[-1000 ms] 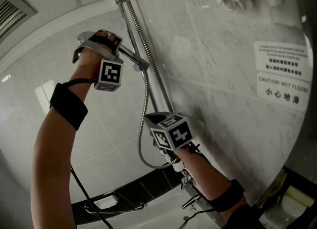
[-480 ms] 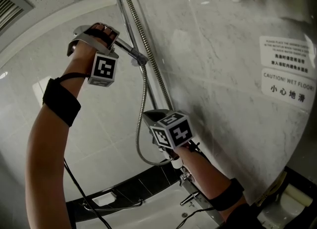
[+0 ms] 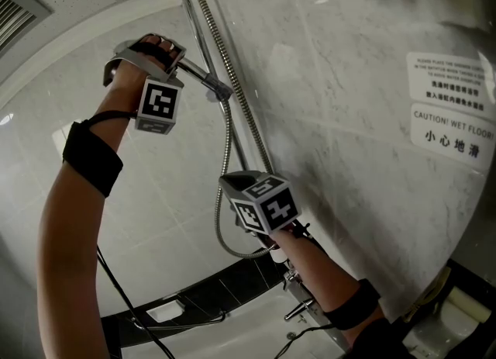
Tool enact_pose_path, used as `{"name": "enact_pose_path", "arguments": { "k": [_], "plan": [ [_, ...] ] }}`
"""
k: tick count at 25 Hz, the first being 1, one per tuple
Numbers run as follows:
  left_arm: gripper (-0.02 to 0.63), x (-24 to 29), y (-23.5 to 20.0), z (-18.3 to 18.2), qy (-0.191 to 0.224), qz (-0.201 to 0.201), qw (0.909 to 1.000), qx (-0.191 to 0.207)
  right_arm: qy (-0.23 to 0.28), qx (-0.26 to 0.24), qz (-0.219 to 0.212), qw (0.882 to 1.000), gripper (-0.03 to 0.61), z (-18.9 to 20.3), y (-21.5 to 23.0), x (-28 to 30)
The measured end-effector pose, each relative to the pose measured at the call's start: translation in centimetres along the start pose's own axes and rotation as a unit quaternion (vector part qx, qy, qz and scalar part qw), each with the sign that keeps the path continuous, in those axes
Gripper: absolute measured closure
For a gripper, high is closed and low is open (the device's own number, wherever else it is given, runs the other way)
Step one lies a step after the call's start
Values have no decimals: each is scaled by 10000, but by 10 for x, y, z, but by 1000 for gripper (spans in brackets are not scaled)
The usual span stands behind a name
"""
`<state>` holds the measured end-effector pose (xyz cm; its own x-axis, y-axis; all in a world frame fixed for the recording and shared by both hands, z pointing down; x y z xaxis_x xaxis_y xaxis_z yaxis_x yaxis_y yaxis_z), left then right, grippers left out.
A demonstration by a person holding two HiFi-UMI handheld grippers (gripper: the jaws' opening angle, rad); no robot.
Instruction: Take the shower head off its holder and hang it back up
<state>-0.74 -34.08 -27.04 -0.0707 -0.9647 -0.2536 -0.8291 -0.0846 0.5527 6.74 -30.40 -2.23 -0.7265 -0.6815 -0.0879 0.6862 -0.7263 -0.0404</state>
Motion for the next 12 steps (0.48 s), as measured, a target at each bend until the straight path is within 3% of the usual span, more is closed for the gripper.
{"name": "enact_pose_path", "arguments": {
  "k": [9,12],
  "plan": [
    [499,3,-1,5,70,-68,9997,232,-19,18,-8,10000,555,5,0,-1],
    [499,0,-1,5,138,37,9998,119,-37,25,22,10000,555,8,3,-3]
  ]
}}
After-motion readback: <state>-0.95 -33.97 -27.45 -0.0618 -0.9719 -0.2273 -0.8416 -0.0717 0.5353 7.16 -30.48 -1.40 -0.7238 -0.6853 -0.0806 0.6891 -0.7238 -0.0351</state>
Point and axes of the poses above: the fingertips, and each gripper's own axes: x forward along the fingers, y to its right, z out of its underside, the point moved 8 cm from there along -x, backward along the fingers, and after that the axes turned 8 degrees about z, right-handed, at the moved point
